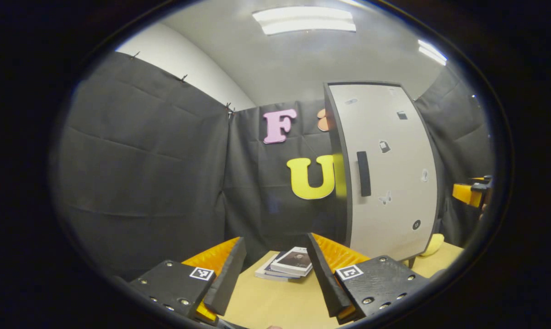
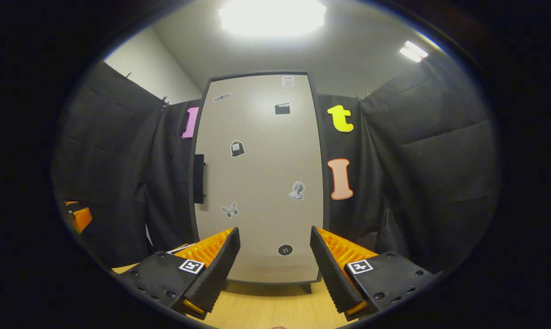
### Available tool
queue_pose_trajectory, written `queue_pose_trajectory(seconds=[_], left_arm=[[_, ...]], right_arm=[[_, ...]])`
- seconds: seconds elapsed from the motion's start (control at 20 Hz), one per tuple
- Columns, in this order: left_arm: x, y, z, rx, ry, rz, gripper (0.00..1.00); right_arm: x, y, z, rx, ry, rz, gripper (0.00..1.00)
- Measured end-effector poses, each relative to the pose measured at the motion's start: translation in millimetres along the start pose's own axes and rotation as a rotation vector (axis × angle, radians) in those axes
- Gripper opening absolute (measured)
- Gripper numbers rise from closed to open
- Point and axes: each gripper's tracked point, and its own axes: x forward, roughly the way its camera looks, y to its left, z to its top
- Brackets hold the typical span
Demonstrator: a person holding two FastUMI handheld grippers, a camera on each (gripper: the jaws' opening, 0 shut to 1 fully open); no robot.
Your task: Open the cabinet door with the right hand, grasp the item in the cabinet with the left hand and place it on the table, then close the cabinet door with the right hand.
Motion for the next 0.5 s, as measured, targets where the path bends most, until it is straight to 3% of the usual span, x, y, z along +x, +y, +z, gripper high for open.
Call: queue_pose_trajectory(seconds=[0.5], left_arm=[[-13,34,0,0.029,-0.011,0.055,0.81]], right_arm=[[43,50,38,0.01,-0.021,0.068,0.98]])
